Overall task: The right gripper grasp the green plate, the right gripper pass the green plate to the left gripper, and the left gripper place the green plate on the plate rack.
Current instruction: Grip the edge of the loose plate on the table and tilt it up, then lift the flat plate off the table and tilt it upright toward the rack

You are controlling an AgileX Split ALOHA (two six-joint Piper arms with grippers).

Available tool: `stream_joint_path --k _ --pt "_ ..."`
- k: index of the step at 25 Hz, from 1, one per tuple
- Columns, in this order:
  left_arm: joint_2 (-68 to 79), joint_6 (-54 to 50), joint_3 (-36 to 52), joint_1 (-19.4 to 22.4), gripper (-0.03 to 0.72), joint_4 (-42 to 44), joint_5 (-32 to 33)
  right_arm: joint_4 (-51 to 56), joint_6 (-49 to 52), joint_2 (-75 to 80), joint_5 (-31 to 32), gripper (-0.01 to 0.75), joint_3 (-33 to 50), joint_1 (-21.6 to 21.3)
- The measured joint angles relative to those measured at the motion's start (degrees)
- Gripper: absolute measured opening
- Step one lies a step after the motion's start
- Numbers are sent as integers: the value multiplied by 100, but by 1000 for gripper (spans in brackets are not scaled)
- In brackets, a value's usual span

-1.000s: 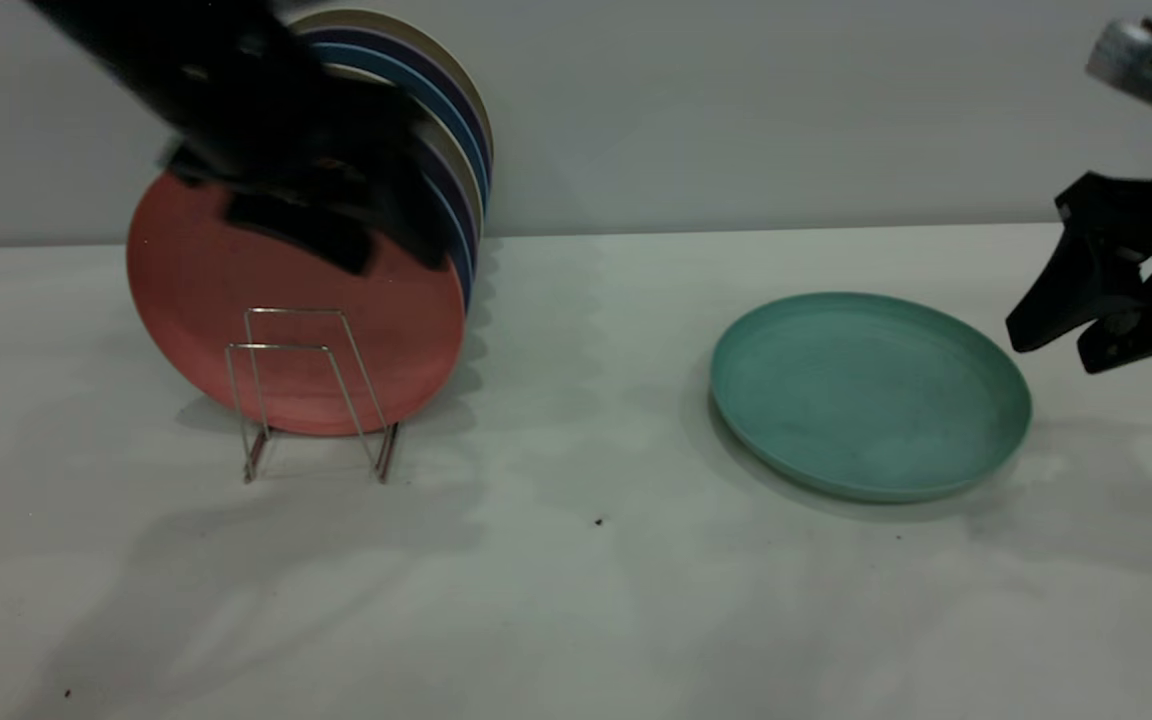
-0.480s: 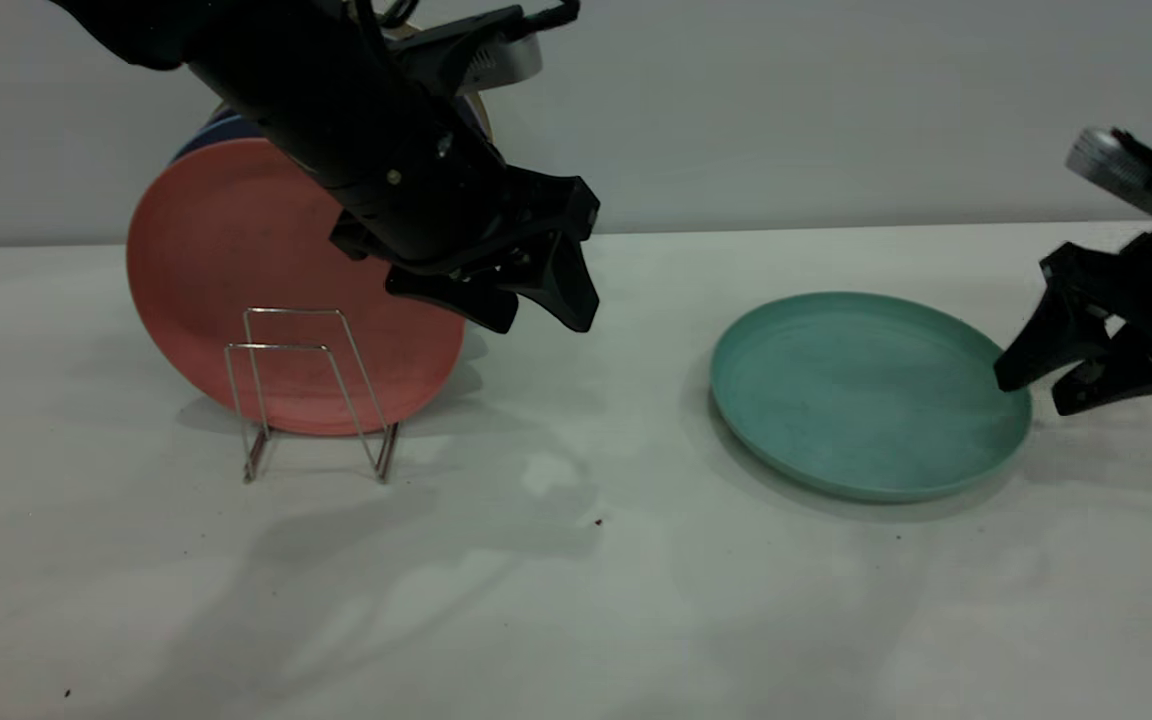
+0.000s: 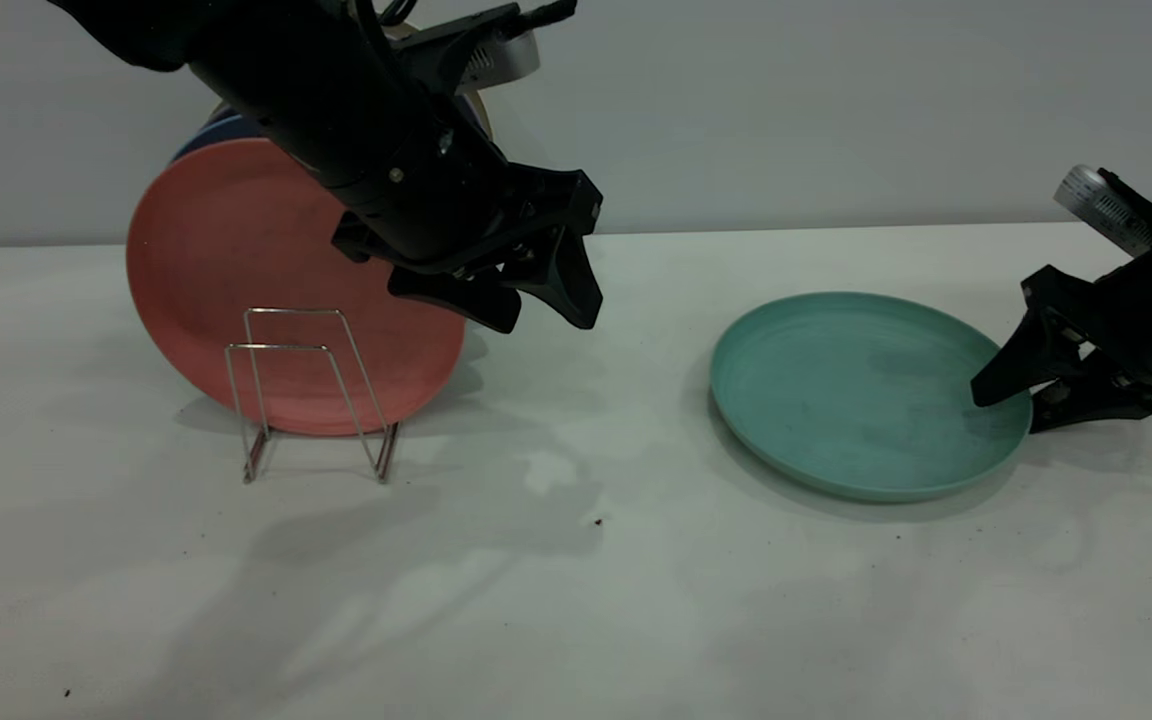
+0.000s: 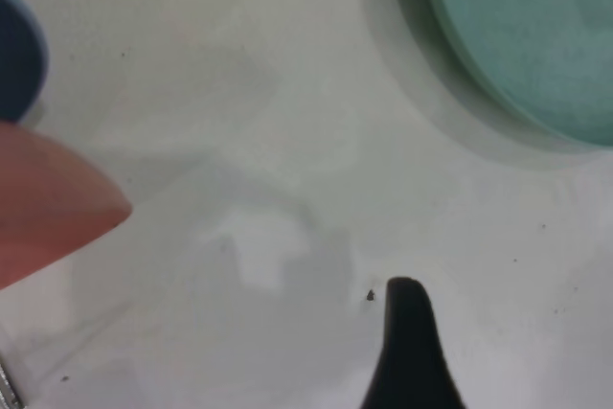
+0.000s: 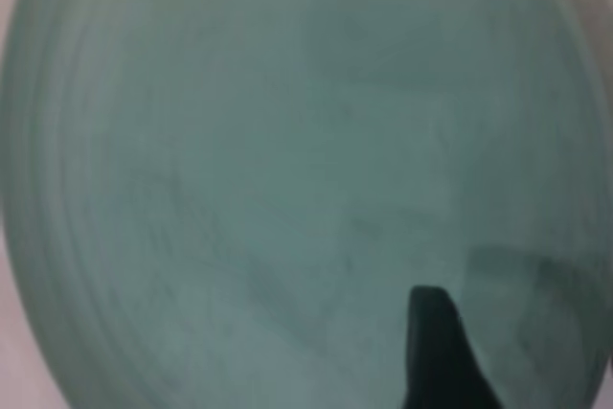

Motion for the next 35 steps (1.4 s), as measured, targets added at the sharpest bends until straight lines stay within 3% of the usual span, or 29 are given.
stream_joint_path --k 4,7,10,17,30,33,35 --pt "0 0 0 0 555 -17 -33 155 0 114 -12 274 -25 59" --pt "0 0 0 0 555 -22 -33 238 -31 174 -24 87 -31 90" --pt "0 0 0 0 555 -203 -38 355 -269 200 49 17 -52 103" --pt "16 0 0 0 555 -452 -161 538 -788 270 1046 14 -455 186" --pt "336 0 0 0 553 -1096 -304 605 -1072 -270 1409 14 -487 961" --pt "397 10 0 0 500 -1262 -345 605 -1122 -270 1450 14 -487 1105" --pt "412 16 0 0 403 -1296 -357 605 -1161 -274 1478 14 -487 1157"
